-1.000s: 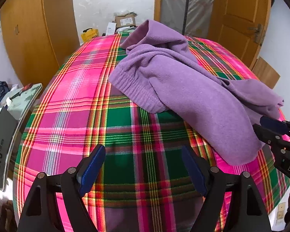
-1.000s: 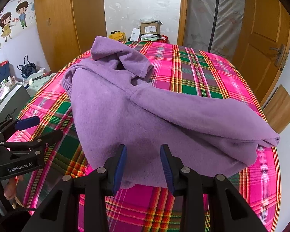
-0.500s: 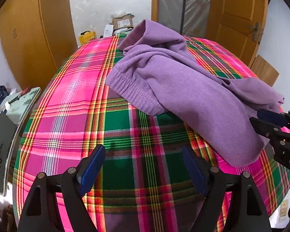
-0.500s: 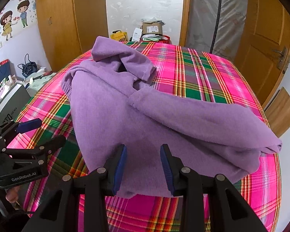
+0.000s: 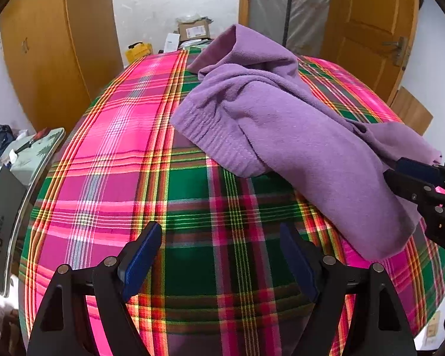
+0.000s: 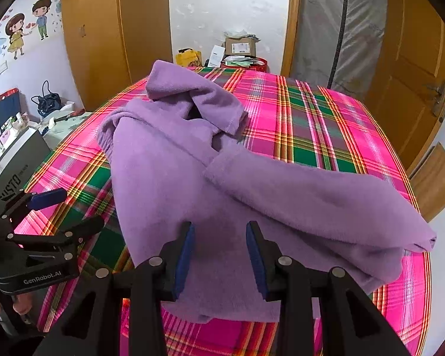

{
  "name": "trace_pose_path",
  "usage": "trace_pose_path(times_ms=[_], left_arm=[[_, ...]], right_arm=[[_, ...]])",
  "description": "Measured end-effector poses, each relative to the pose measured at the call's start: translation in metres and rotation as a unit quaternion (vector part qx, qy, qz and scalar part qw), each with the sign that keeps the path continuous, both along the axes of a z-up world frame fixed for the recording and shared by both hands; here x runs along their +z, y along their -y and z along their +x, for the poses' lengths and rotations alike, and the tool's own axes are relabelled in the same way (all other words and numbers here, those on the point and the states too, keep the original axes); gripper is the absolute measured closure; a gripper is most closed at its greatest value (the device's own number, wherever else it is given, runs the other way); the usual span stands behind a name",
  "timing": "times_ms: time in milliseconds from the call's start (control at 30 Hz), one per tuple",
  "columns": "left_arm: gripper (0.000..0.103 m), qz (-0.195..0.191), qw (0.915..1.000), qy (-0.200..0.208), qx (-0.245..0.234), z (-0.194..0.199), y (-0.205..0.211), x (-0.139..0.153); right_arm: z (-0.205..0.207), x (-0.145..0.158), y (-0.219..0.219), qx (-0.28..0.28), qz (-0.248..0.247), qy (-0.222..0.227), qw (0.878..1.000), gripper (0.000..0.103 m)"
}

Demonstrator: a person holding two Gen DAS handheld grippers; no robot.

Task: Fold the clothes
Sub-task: 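Move the right gripper onto the sweater's sleeve and close on it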

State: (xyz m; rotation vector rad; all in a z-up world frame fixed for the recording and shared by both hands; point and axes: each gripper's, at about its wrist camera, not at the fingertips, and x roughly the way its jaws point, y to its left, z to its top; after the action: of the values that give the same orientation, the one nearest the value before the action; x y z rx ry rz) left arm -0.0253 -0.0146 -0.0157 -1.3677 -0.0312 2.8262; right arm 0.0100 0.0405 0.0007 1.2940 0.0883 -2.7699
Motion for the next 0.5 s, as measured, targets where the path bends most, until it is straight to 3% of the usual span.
trace_pose_path(times_ms=[500], left_arm=[[0.021, 0.004, 0.9999, 0.009, 0.004, -0.005, 0.007, -0.002]], right_arm=[[-0.013, 0.000, 0.010, 0.013, 0.003, 0.000, 1.000, 0.066]])
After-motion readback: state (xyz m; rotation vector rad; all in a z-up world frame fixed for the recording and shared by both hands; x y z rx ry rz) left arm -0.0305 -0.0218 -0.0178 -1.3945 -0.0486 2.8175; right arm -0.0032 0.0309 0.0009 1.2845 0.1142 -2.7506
